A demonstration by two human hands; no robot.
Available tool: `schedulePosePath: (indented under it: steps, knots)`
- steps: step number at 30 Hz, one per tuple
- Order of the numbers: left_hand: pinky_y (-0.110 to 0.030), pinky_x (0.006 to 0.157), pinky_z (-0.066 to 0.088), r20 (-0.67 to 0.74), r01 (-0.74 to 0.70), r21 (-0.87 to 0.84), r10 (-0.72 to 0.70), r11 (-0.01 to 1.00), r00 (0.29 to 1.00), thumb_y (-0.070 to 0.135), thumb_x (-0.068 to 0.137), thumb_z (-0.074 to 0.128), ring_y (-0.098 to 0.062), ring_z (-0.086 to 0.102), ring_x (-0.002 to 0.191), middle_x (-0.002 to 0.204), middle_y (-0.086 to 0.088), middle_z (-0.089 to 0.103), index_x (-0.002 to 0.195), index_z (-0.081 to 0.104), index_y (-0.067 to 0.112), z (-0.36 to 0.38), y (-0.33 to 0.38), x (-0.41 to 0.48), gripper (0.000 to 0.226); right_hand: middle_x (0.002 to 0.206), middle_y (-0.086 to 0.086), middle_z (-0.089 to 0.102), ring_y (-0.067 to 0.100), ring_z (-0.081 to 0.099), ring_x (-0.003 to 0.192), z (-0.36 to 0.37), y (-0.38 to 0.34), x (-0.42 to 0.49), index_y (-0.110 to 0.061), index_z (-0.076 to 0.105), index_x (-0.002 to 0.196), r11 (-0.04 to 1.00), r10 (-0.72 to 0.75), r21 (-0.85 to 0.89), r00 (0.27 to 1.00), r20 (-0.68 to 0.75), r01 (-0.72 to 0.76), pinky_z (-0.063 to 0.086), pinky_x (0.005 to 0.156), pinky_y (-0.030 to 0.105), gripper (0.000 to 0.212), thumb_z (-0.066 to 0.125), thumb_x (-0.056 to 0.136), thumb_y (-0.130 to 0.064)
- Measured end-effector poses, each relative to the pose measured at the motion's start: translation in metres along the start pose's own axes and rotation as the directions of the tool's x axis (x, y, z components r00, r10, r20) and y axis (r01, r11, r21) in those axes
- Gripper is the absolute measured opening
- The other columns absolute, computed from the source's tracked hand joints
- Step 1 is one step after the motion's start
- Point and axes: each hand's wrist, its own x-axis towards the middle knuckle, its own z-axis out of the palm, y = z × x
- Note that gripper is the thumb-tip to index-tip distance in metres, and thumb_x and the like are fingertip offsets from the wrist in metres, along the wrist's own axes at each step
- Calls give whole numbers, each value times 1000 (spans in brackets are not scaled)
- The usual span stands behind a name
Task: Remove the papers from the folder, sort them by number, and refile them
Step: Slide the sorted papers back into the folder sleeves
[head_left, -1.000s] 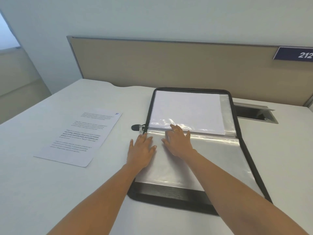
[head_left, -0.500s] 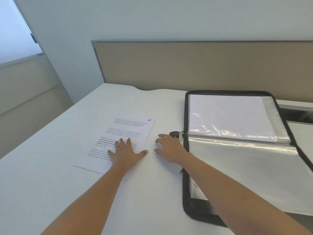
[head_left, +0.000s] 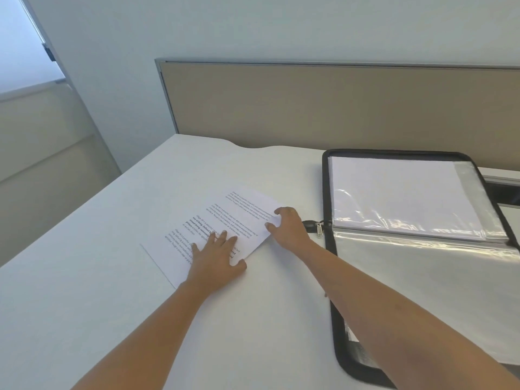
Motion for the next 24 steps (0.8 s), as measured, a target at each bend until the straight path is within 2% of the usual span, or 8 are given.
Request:
schedulePosePath:
  steps: [3, 6, 10, 12, 14, 18, 21, 24]
  knots:
    - [-52, 115, 4, -18, -56, -36, 55, 998, 998, 70, 51, 4, -15, 3, 146, 158, 5, 11, 148, 25, 28, 2, -12, -4, 107, 144, 15, 28, 25, 44, 124, -2, -4, 7, -3, 33, 139, 981, 119, 167, 989, -88, -103, 32, 98, 24, 56, 57, 92, -20]
    - [-50, 116, 1, -52, -112, -72, 108, 991, 993, 71, 54, 7, -13, 4, 146, 158, 7, 13, 146, 28, 30, 5, -22, -6, 103, 141, 16, 33, 27, 42, 125, -9, -7, 14, -5, 28, 142, 943, 221, 280, 967, -125, -179, 34, 96, 26, 63, 60, 90, -17]
    - [-46, 117, -1, -76, -159, -95, 152, 983, 985, 73, 58, 12, -10, 5, 146, 156, 11, 16, 144, 31, 32, 7, -31, -9, 98, 131, 16, 47, 29, 51, 113, -21, -6, 17, -6, 29, 143, 901, 298, 343, 954, -42, -266, 41, 85, 27, 65, 62, 86, -7]
    - [-45, 118, -1, -80, -162, -84, 155, 983, 985, 77, 59, 13, -8, 5, 145, 156, 14, 15, 145, 29, 34, 9, -32, -9, 97, 128, 16, 50, 26, 53, 94, -24, -3, 15, -8, 36, 140, 895, 286, 366, 958, -32, -255, 43, 80, 27, 62, 62, 84, -2]
    - [-45, 118, -2, -78, -160, -78, 153, 984, 985, 80, 59, 13, -6, 2, 145, 156, 17, 11, 146, 24, 36, 11, -29, -10, 98, 123, 15, 53, 22, 51, 87, -25, 0, 12, -10, 43, 136, 873, 269, 434, 962, -47, -223, 43, 73, 27, 57, 63, 83, 0]
    - [-44, 117, -2, -95, -159, -67, 152, 985, 984, 76, 59, 9, -5, 1, 145, 156, 17, 7, 148, 18, 36, 13, -15, -11, 98, 105, 4, 52, 21, 53, 87, -37, 9, 2, -12, 51, 128, 834, 264, 529, 956, -128, -159, 48, 66, 27, 48, 61, 83, 1]
    - [-43, 116, -1, -101, -203, -29, 199, 979, 975, 71, 58, 6, -5, 2, 145, 156, 17, 7, 148, 16, 35, 10, 3, -12, 97, 113, 4, 53, 21, 53, 93, -60, 23, -9, -12, 54, 123, 810, 302, 570, 931, -204, -138, 48, 61, 24, 42, 58, 83, 0]
    - [-44, 116, -1, -104, -263, -21, 260, 965, 960, 66, 59, 6, -7, 4, 145, 156, 16, 8, 148, 17, 34, 11, 25, -13, 96, 115, 8, 59, 22, 55, 92, -90, 48, -22, -10, 57, 118, 792, 363, 594, 892, -270, -142, 51, 75, 32, 37, 56, 82, 0]
